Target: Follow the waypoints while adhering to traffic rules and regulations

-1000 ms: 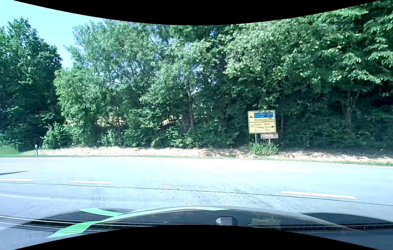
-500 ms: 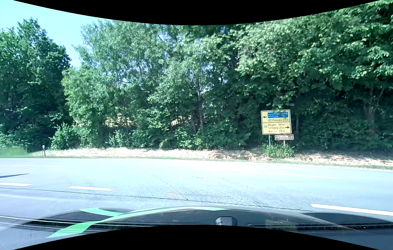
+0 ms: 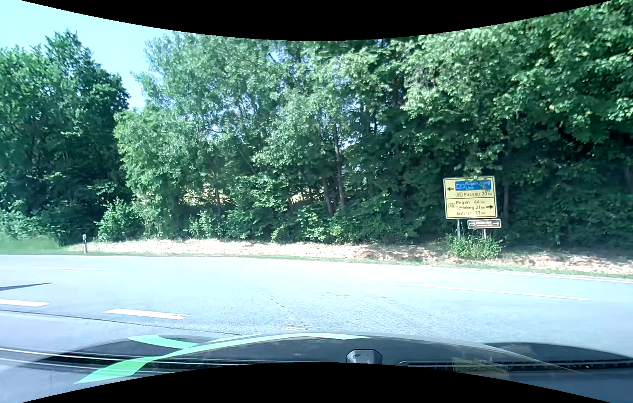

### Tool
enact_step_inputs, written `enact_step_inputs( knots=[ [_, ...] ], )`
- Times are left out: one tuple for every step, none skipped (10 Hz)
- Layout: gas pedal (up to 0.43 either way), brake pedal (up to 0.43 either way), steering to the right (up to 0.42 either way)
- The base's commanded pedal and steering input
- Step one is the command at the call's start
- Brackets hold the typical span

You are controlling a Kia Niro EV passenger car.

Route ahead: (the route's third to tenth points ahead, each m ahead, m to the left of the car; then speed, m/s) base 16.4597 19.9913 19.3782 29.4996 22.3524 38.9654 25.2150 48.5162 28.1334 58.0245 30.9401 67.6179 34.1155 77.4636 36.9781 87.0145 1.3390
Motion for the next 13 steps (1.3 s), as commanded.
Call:
enact_step_inputs(
  knots=[
    [0.378, 0.000, -0.339],
    [0.390, 0.000, -0.348],
    [0.409, 0.000, -0.357],
    [0.429, 0.000, -0.365],
    [0.441, 0.000, -0.372],
    [0.441, 0.000, -0.379],
    [0.441, 0.000, -0.386],
    [0.441, 0.000, -0.394],
    [0.421, 0.000, -0.399],
    [0.409, 0.000, -0.399],
    [0.409, 0.000, -0.399],
    [0.409, 0.000, -0.400],
    [0.409, 0.000, -0.400]
  ],
)
